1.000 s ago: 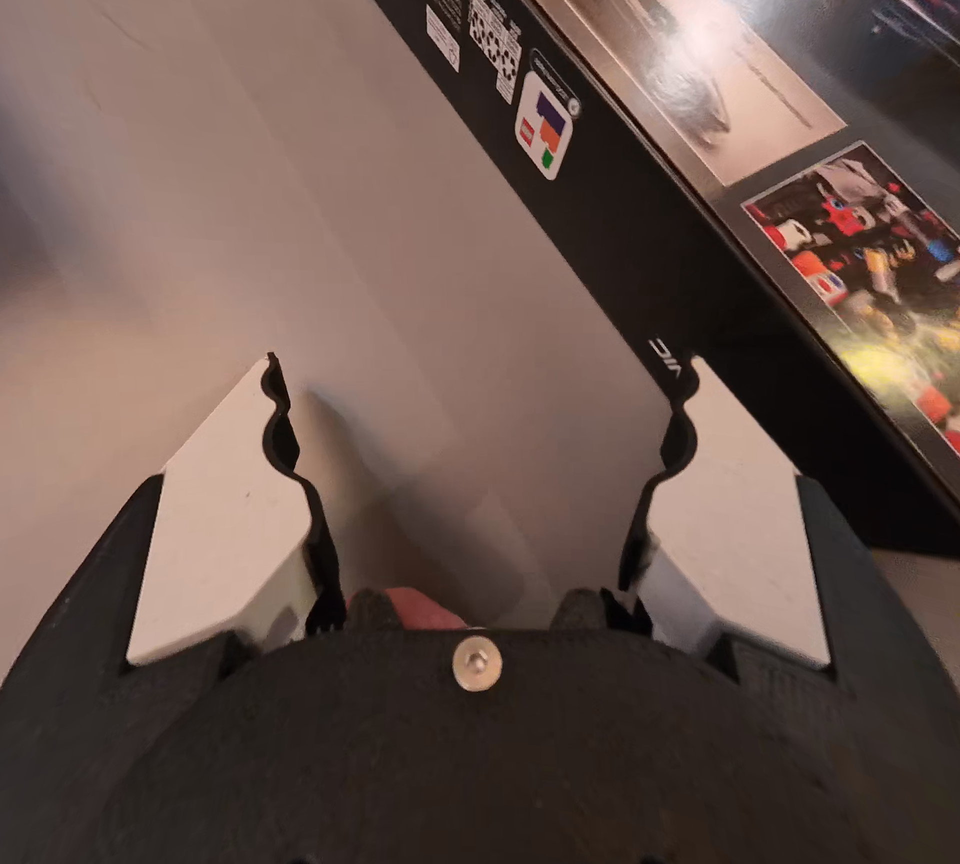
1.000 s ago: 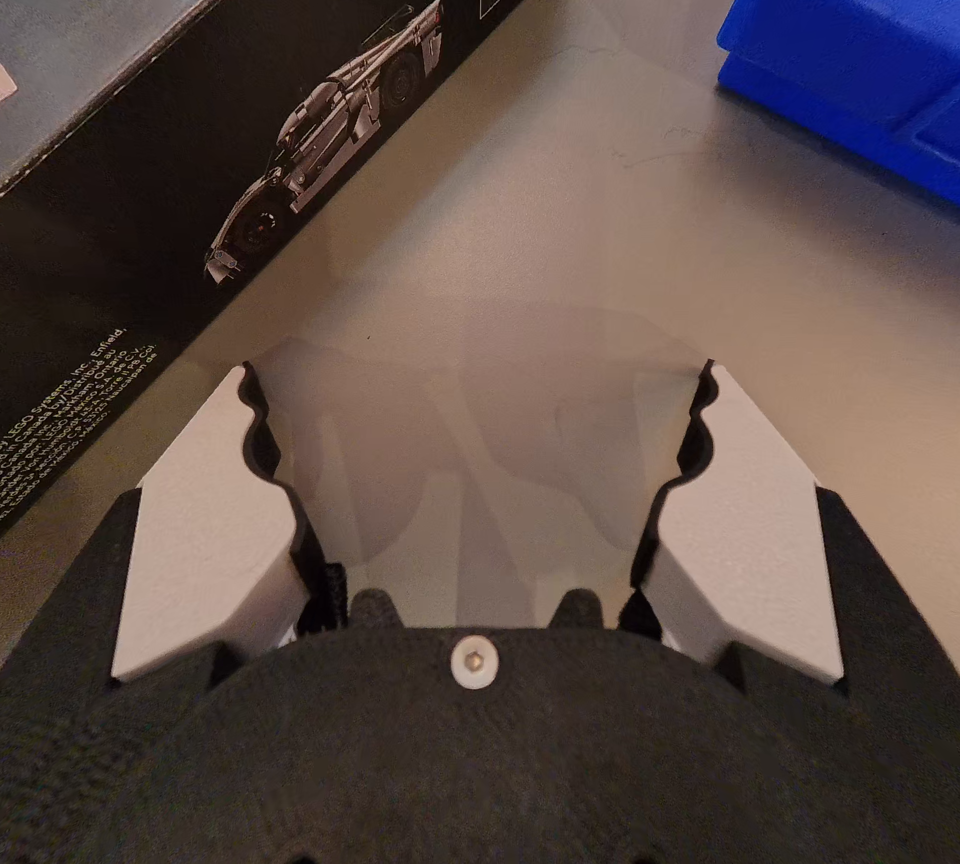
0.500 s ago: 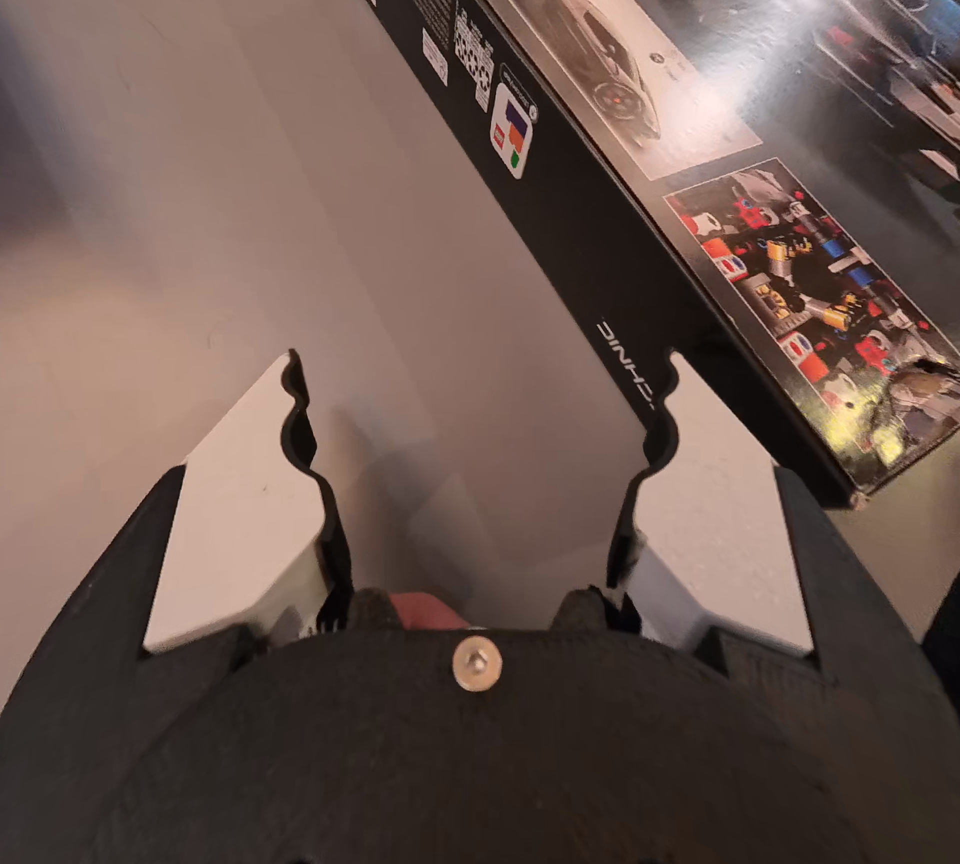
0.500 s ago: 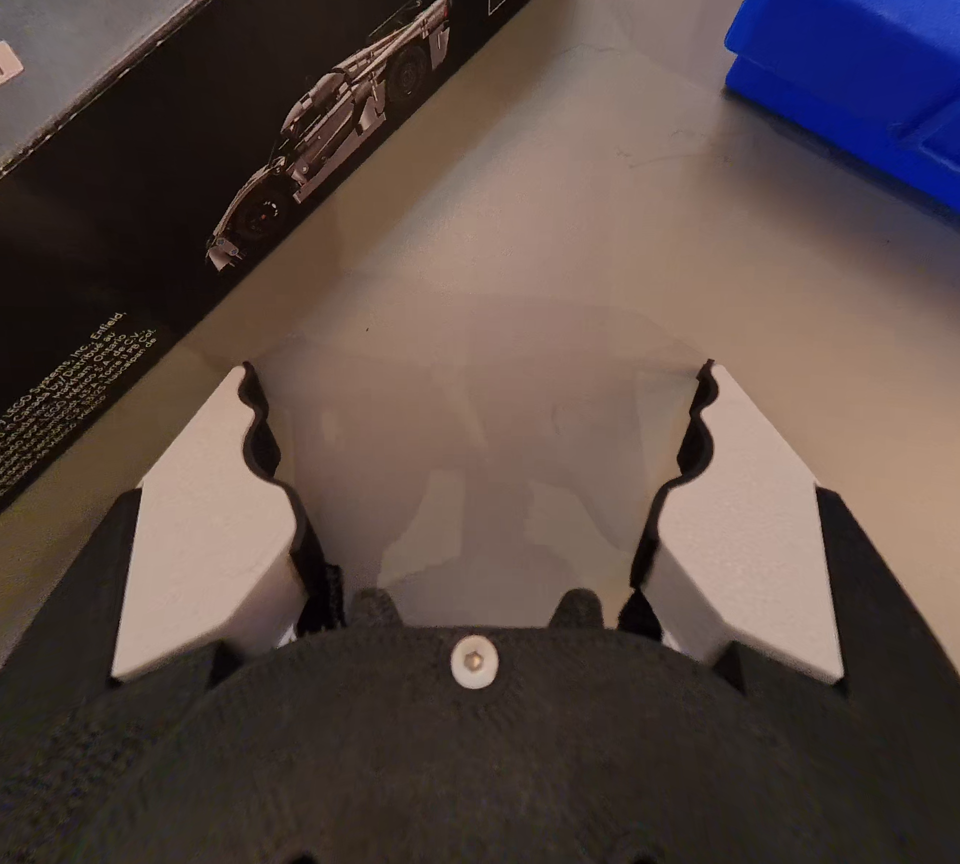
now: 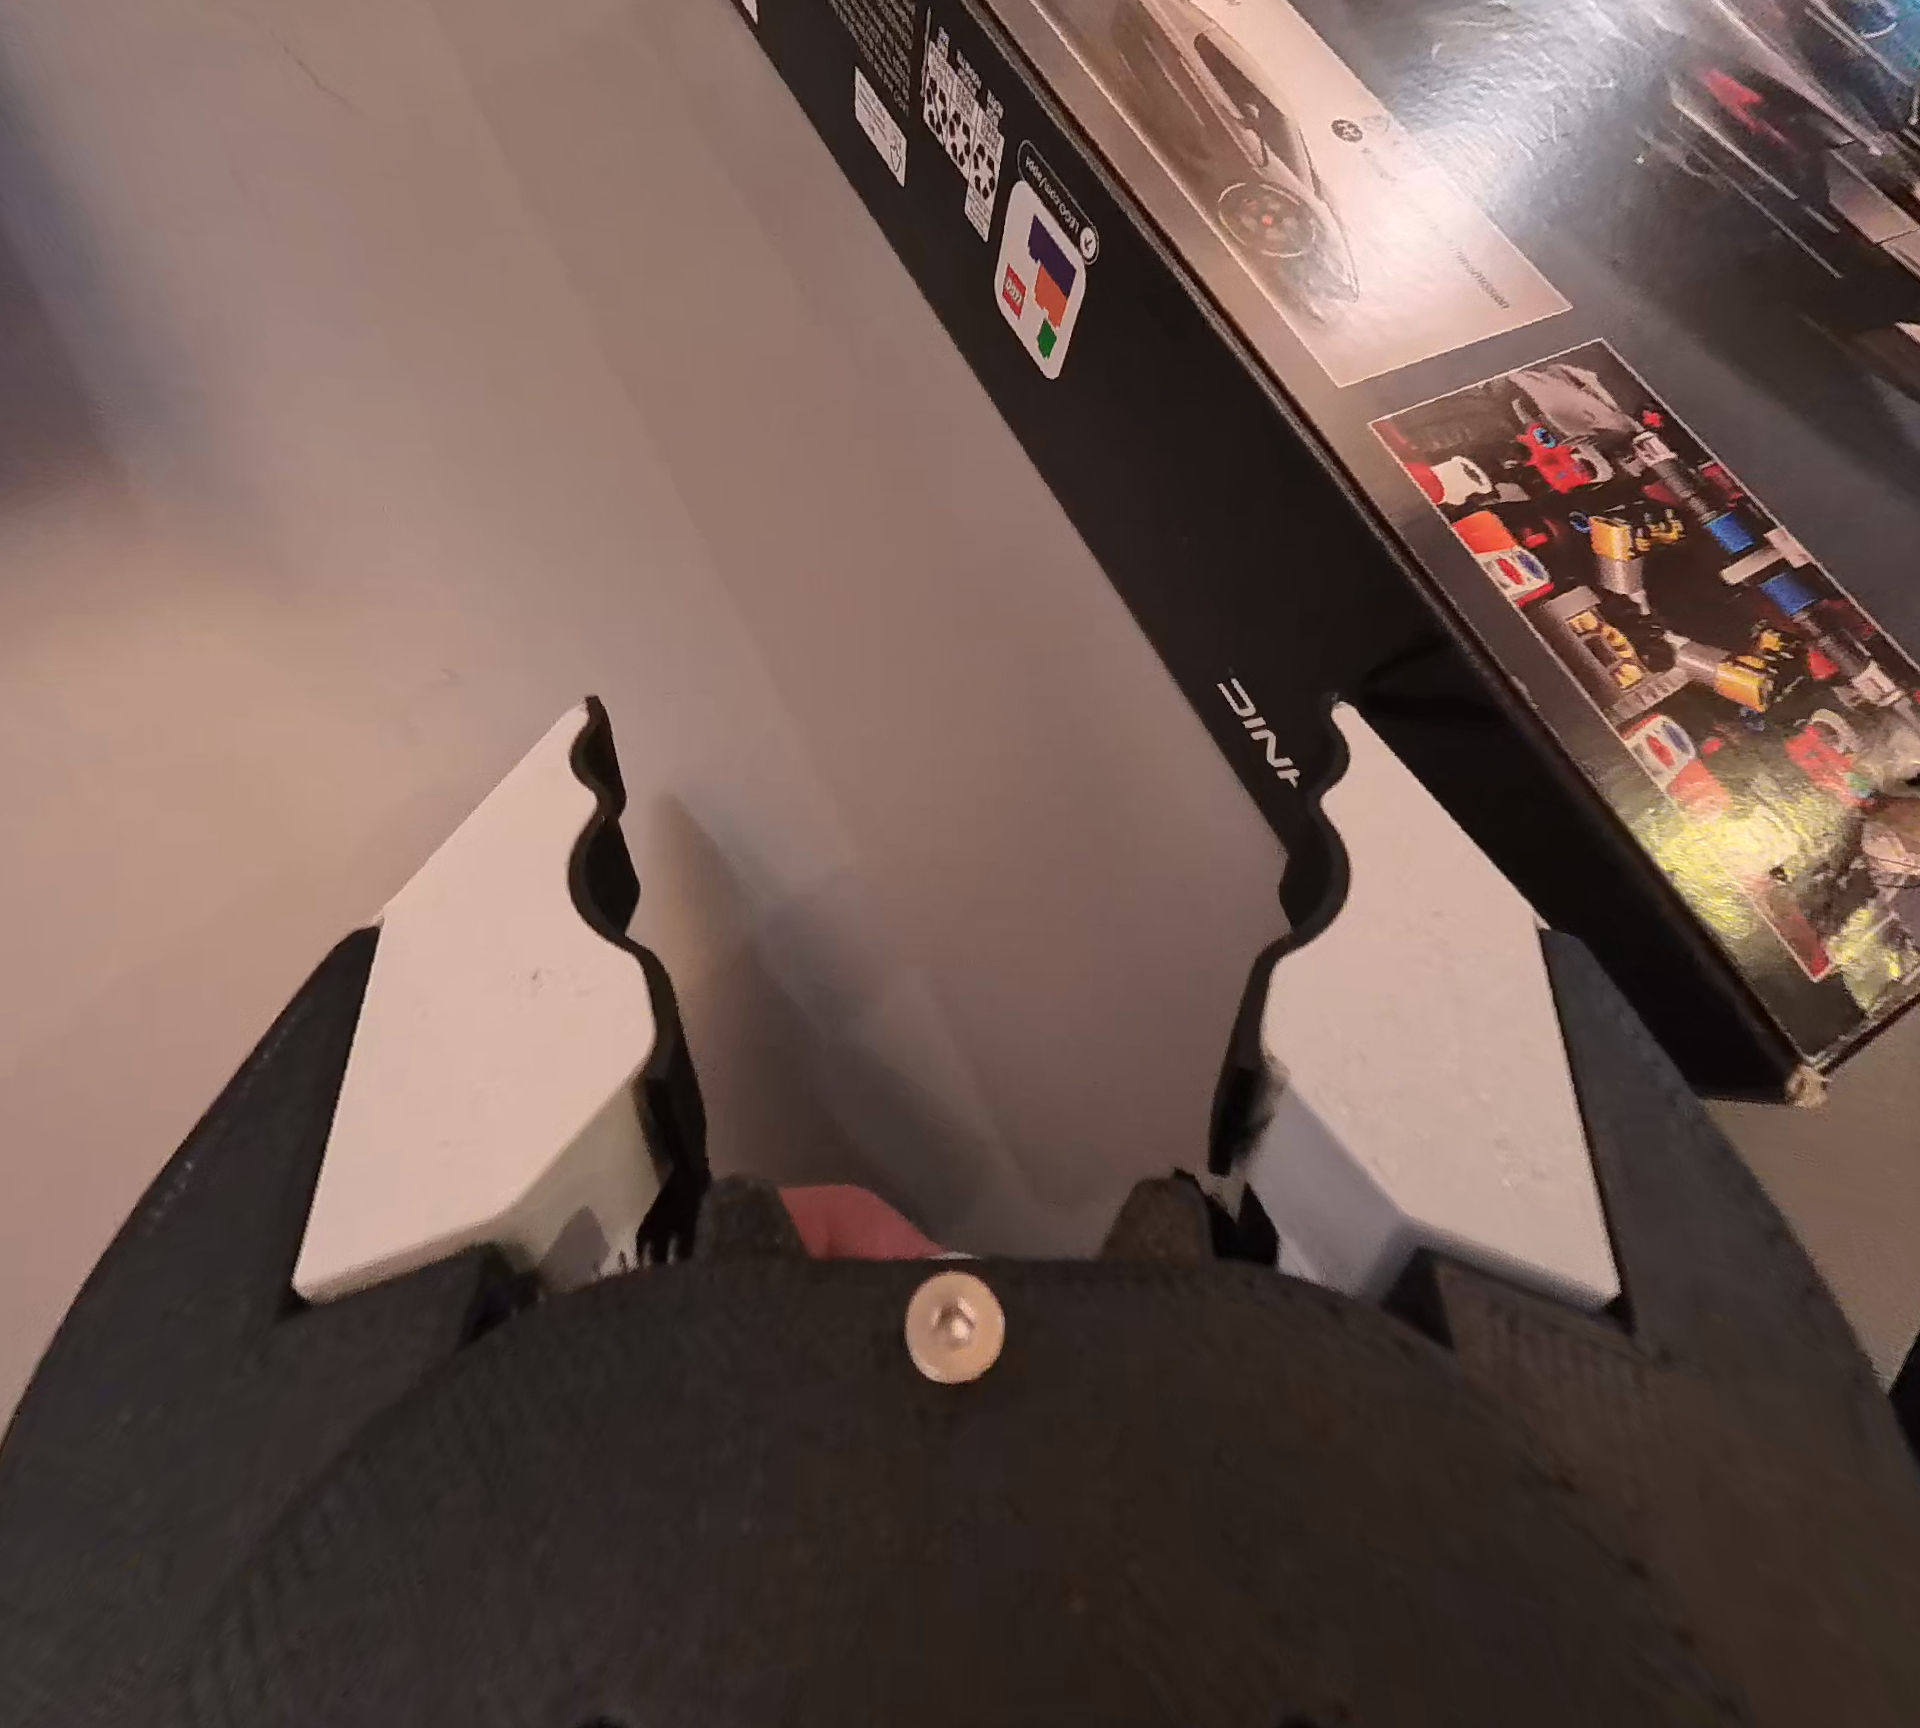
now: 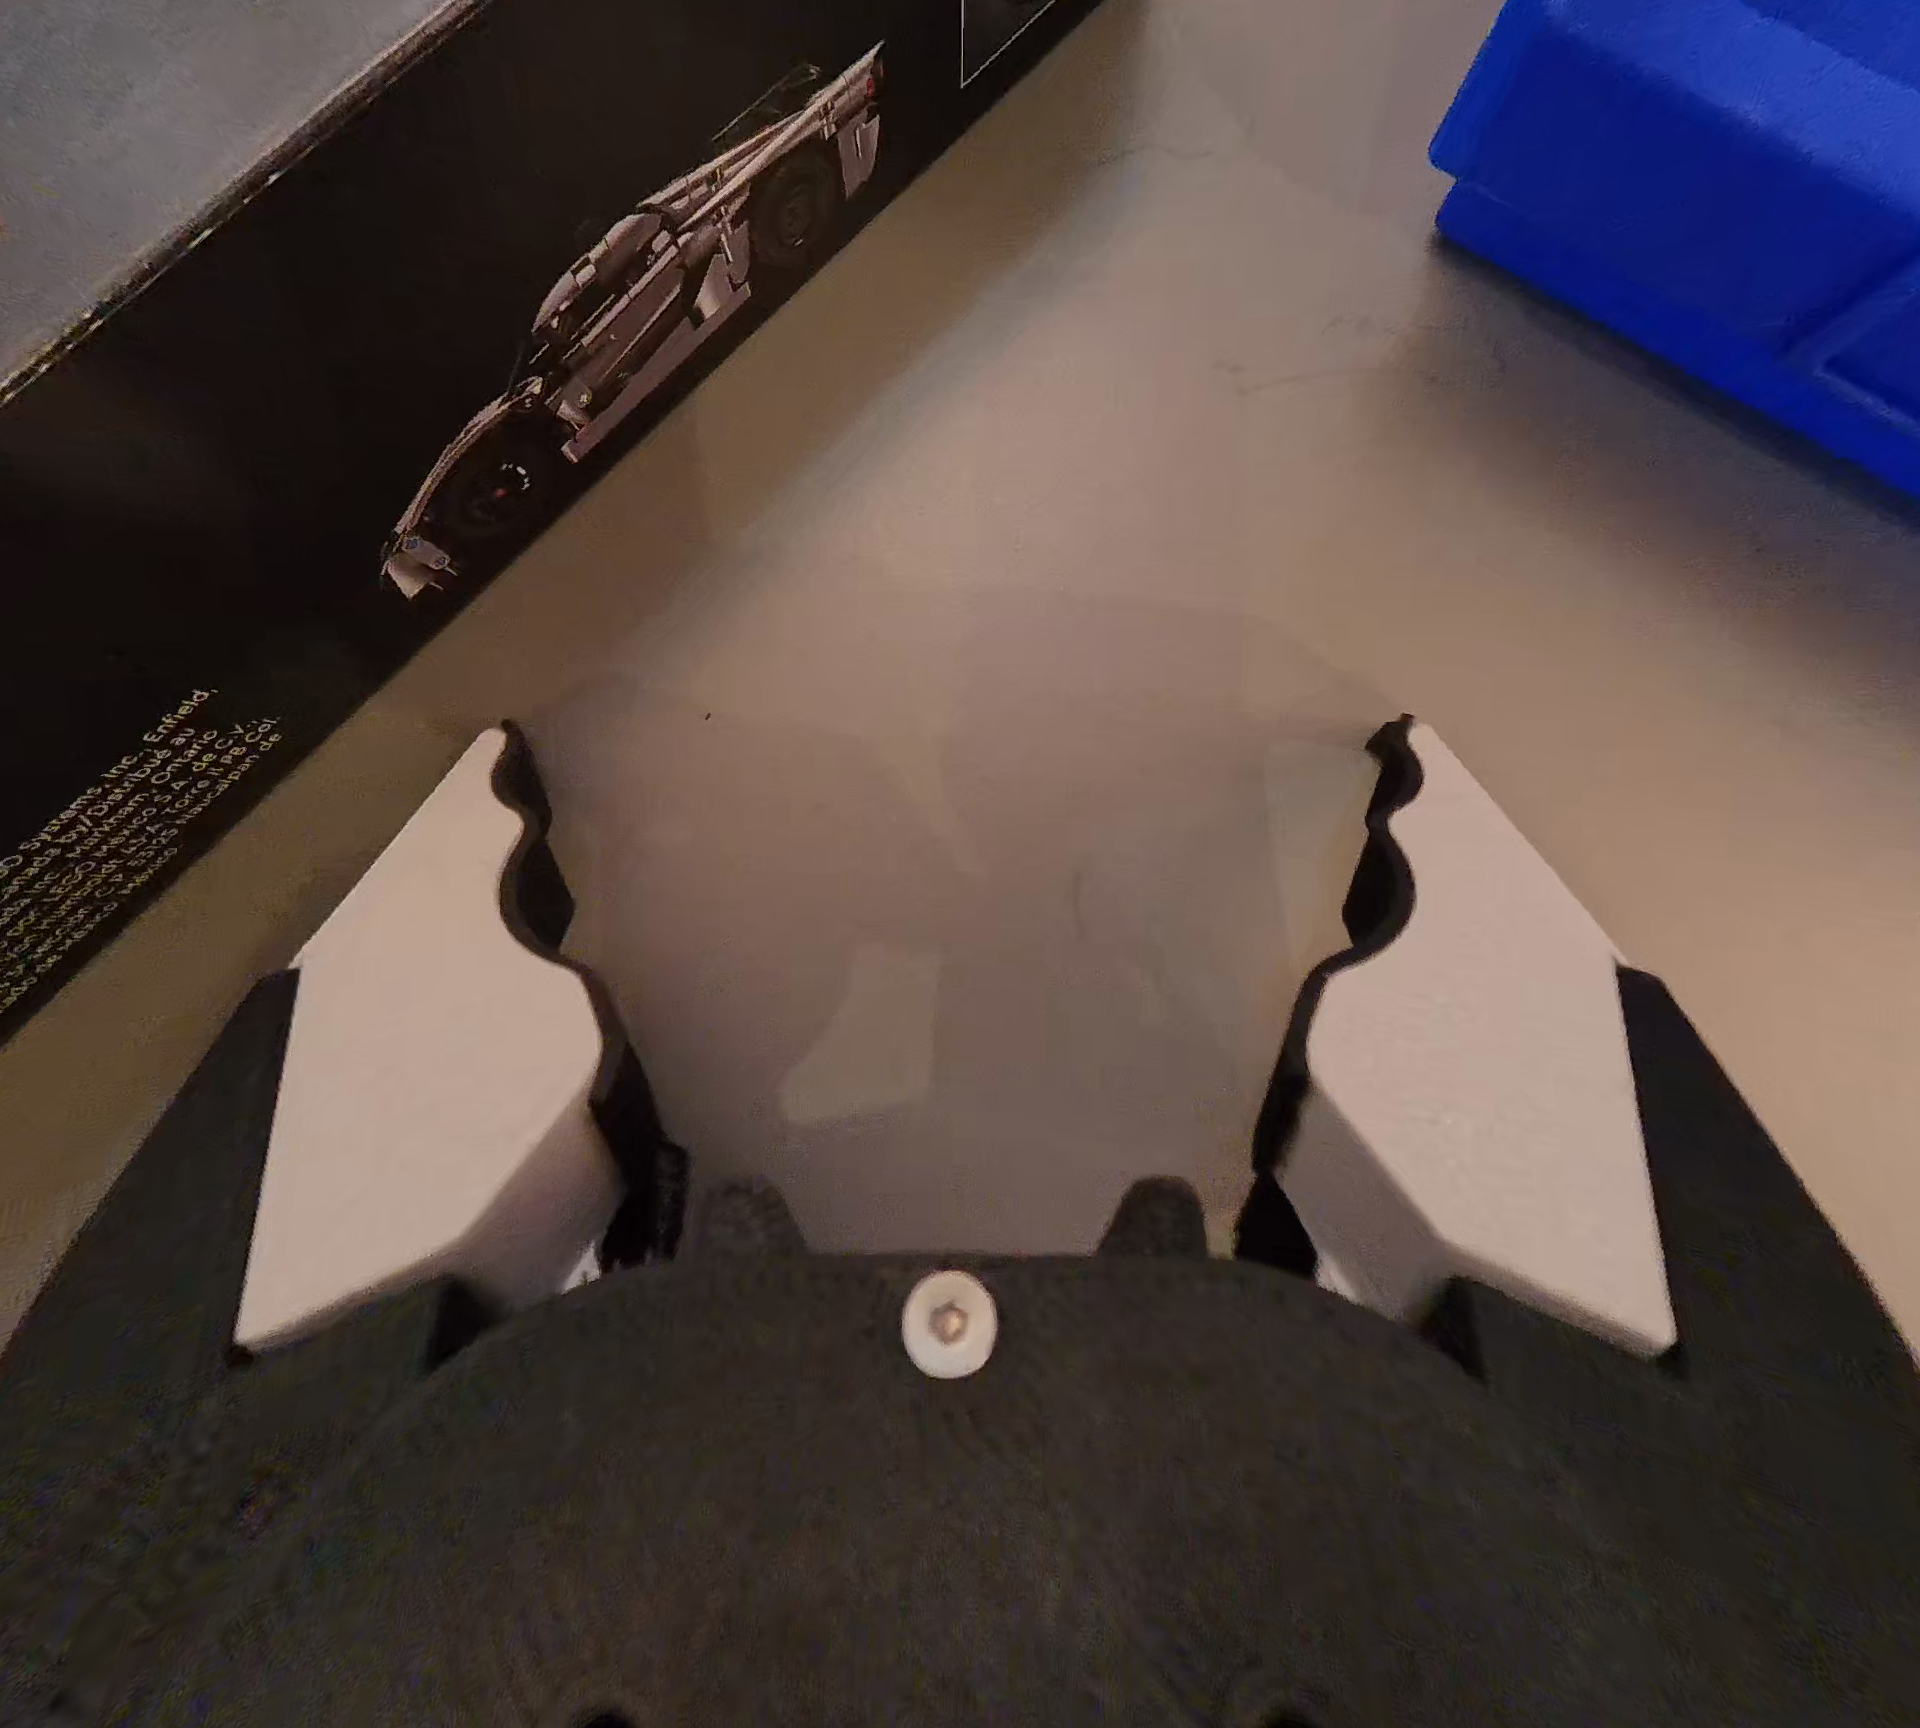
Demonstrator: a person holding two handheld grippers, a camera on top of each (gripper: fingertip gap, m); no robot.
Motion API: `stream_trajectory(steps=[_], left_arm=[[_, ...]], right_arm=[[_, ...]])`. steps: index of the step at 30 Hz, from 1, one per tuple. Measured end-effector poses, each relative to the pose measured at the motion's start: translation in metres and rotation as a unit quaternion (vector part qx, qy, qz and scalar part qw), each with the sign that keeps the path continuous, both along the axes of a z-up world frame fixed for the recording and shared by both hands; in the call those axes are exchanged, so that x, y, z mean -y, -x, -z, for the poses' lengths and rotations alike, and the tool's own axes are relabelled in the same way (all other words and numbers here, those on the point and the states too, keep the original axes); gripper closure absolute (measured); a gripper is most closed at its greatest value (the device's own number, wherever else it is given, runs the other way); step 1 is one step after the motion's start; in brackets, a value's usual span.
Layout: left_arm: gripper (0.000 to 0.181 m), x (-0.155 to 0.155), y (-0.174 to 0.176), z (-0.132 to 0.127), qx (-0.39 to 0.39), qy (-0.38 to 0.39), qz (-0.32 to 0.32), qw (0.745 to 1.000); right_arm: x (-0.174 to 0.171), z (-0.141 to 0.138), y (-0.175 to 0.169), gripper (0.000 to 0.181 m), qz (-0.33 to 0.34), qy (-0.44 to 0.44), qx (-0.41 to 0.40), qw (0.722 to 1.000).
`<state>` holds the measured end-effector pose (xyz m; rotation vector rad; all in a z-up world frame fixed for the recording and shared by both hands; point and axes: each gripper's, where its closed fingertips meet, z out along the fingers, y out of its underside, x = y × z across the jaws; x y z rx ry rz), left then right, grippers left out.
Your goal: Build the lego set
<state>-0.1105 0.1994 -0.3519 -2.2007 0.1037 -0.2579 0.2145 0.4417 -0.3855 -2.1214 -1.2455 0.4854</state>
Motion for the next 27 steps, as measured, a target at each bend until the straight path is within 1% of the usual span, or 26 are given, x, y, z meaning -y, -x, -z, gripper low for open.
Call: stream_trajectory(steps=[2, 4, 6, 7, 9, 11, 12, 13, 14, 16, 18, 20, 21, 23, 24, 25, 26, 27], left_arm=[[0.055, -0.001, -0.001, 0.002, 0.003, 0.002, -0.001, 1.000], [0.056, -0.002, -0.002, 0.001, -0.001, -0.002, 0.001, 1.000], [0.056, -0.001, -0.002, 0.000, -0.006, -0.003, 0.003, 1.000], [0.056, 0.000, -0.002, -0.001, -0.006, -0.004, 0.004, 1.000], [0.056, 0.002, -0.001, 0.000, -0.005, -0.002, 0.003, 1.000], [0.056, 0.004, 0.000, 0.000, -0.006, 0.001, 0.000, 1.000], [0.056, 0.005, 0.000, 0.000, -0.004, 0.000, 0.000, 1.000], [0.056, 0.006, -0.001, -0.001, -0.001, -0.001, 0.001, 1.000], [0.056, 0.008, -0.002, 0.000, -0.001, 0.000, 0.001, 1.000], [0.056, 0.009, -0.002, 0.002, 0.001, 0.003, 0.002, 1.000], [0.056, 0.011, -0.003, 0.003, 0.002, 0.008, 0.002, 1.000], [0.057, 0.012, -0.006, -0.001, 0.002, 0.005, 0.006, 1.000], [0.057, 0.012, -0.007, -0.003, 0.004, 0.005, 0.007, 1.000], [0.057, 0.014, -0.009, -0.004, 0.008, 0.006, 0.008, 1.000], [0.056, 0.015, -0.009, -0.004, 0.007, 0.008, 0.006, 1.000], [0.057, 0.016, -0.010, -0.006, 0.009, 0.007, 0.007, 1.000], [0.057, 0.018, -0.010, -0.007, 0.010, 0.005, 0.007, 1.000], [0.056, 0.019, -0.010, -0.009, 0.011, 0.004, 0.007, 1.000]], right_arm=[[0.000, 0.001, 0.002, 0.027, -0.003, 0.002, 0.003, 1.000], [0.000, 0.001, 0.005, 0.027, 0.000, 0.002, 0.003, 1.000], [0.007, 0.000, 0.007, 0.028, -0.008, 0.001, 0.004, 1.000], [0.009, 0.000, 0.008, 0.033, -0.014, 0.000, 0.003, 1.000], [0.004, -0.002, 0.007, 0.036, -0.009, -0.008, 0.002, 1.000], [-0.003, -0.010, 0.006, 0.050, 0.000, -0.051, -0.011, 0.999], [-0.001, -0.014, 0.007, 0.068, -0.009, -0.071, -0.015, 0.997], [0.003, -0.019, 0.009, 0.094, -0.022, -0.095, -0.022, 0.995], [0.007, -0.021, 0.010, 0.106, -0.035, -0.116, -0.018, 0.992], [0.011, -0.022, 0.011, 0.128, -0.037, -0.129, -0.018, 0.991], [0.015, -0.028, 0.009, 0.115, -0.022, -0.110, -0.041, 0.993], [0.022, -0.035, 0.005, 0.124, -0.019, -0.089, -0.060, 0.994], [0.024, -0.034, 0.000, 0.125, -0.017, -0.085, -0.056, 0.995], [0.028, -0.028, -0.008, 0.113, -0.010, -0.064, -0.045, 0.997], [0.035, -0.030, -0.008, 0.121, -0.023, -0.053, -0.056, 0.997], [0.041, -0.032, -0.009, 0.114, -0.034, -0.052, -0.060, 0.996], [0.045, -0.034, -0.011, 0.094, -0.035, -0.053, -0.059, 0.996], [0.049, -0.035, -0.013, 0.090, -0.034, -0.046, -0.056, 0.997]])
